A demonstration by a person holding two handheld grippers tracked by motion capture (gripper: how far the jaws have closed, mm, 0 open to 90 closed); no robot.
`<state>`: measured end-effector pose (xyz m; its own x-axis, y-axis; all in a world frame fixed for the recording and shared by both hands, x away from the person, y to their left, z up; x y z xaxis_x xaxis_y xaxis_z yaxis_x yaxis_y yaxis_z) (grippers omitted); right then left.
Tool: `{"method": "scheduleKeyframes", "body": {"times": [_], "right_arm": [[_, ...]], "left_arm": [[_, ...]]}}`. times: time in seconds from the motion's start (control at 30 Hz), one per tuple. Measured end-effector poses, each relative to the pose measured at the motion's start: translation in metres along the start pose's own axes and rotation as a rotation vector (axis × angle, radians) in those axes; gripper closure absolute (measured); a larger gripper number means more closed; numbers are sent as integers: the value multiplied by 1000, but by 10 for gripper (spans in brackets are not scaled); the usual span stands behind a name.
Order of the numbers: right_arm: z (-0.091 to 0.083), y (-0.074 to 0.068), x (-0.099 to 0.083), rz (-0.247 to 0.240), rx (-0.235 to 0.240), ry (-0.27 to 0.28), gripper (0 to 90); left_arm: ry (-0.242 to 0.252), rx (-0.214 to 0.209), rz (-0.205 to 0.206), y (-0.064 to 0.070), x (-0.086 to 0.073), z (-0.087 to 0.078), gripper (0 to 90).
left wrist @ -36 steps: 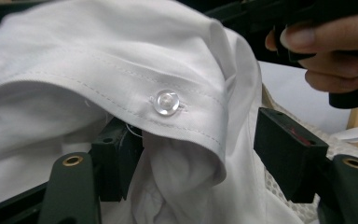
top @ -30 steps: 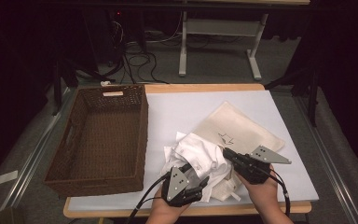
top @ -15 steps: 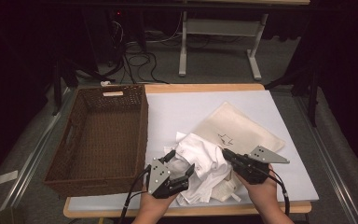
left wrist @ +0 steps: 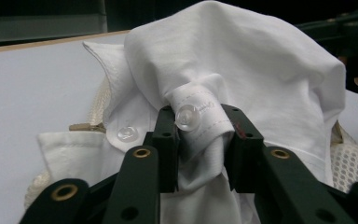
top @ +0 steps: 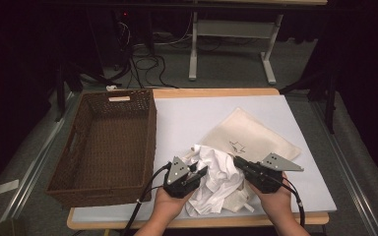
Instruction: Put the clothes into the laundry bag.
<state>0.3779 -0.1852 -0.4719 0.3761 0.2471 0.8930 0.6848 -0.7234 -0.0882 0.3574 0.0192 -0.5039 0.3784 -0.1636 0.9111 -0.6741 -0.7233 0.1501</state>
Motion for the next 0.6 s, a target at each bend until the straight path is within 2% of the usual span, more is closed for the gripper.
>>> {"method": "scheduleKeyframes", "body": {"times": [0.13,0.33,0.43,0.6], "right_arm": [[0,-1,2,7,2,1,878],[2,-1,4,4,-2,8,879],[3,-2,4,-3,1,7,879],[2,-4,5,-7,7,18,878]], "left_arm": [[-7,-2,30,11,-3,3,752],[-46,-22,67,26,-12,13,758],[-53,-10,75,26,-12,17,758],[-53,5,72,17,-7,20,742]]}}
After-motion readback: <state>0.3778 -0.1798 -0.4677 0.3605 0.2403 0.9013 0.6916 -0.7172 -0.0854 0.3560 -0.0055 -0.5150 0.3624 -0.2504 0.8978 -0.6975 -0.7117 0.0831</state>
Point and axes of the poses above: each handheld gripper's, and its own axes: z roughly forward along the jaws, x roughly out of its top, y roughly to its right, the point moved 5 cm from there along z, roughly forward along the jaws, and after that the axes turned 5 degrees about -y, right-handed, at the moved point
